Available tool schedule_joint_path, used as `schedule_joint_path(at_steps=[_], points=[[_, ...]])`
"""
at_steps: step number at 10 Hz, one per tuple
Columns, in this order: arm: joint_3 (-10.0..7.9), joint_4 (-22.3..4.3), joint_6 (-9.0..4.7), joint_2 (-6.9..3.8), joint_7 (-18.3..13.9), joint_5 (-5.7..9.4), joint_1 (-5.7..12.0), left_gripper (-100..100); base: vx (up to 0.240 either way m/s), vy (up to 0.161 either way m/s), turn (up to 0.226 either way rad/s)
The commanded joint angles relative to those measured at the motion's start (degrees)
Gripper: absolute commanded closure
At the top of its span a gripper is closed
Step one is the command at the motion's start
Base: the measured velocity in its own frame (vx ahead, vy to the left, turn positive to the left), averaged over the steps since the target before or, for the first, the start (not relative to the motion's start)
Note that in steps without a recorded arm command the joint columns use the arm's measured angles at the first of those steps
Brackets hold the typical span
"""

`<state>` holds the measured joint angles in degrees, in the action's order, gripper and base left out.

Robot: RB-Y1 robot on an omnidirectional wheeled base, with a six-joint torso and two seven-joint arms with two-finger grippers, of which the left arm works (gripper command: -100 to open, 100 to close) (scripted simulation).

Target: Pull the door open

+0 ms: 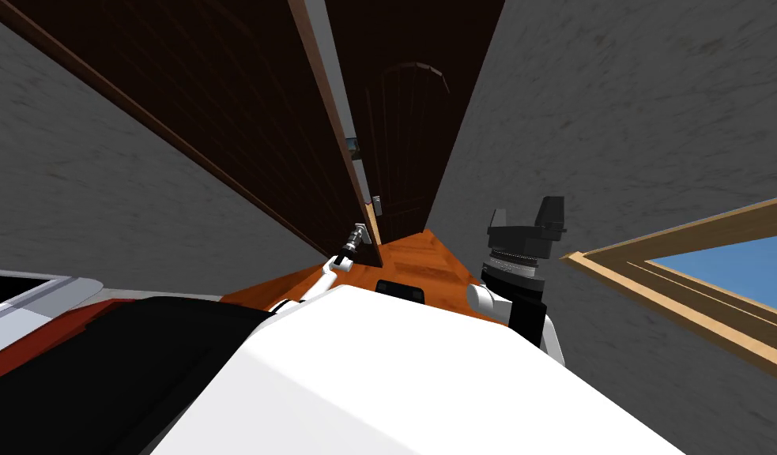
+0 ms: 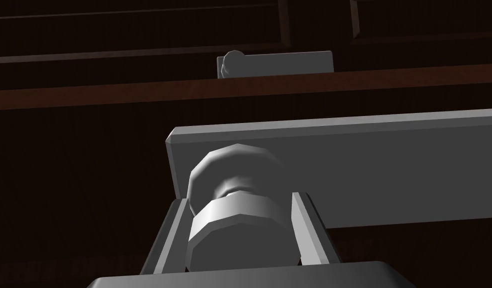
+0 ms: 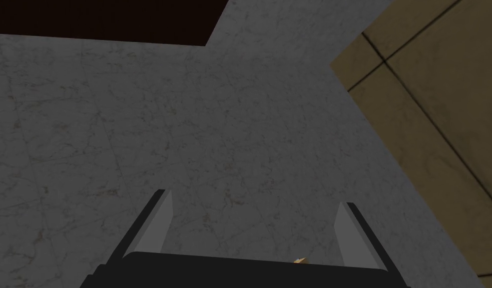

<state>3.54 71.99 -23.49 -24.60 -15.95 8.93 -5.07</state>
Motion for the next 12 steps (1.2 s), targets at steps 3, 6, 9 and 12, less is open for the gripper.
schedule_joint_path(at_steps=[3, 6, 9, 12], points=[[2.07, 1.8, -1.70, -2.64, -2.0, 0.19, -2.23, 100, -0.204, 0.094, -0.117], [2.90, 2.2, -2.13, -3.28, -2.5, 0.19, -2.76, 100, -0.172, 0.078, -0.084], [4.54, 3.3, -4.88, -6.14, -4.5, 0.32, -5.30, 100, -0.191, 0.072, -0.133], [5.86, 4.3, -7.47, -8.88, -6.3, 0.48, -7.51, 100, -0.209, 0.114, -0.129]])
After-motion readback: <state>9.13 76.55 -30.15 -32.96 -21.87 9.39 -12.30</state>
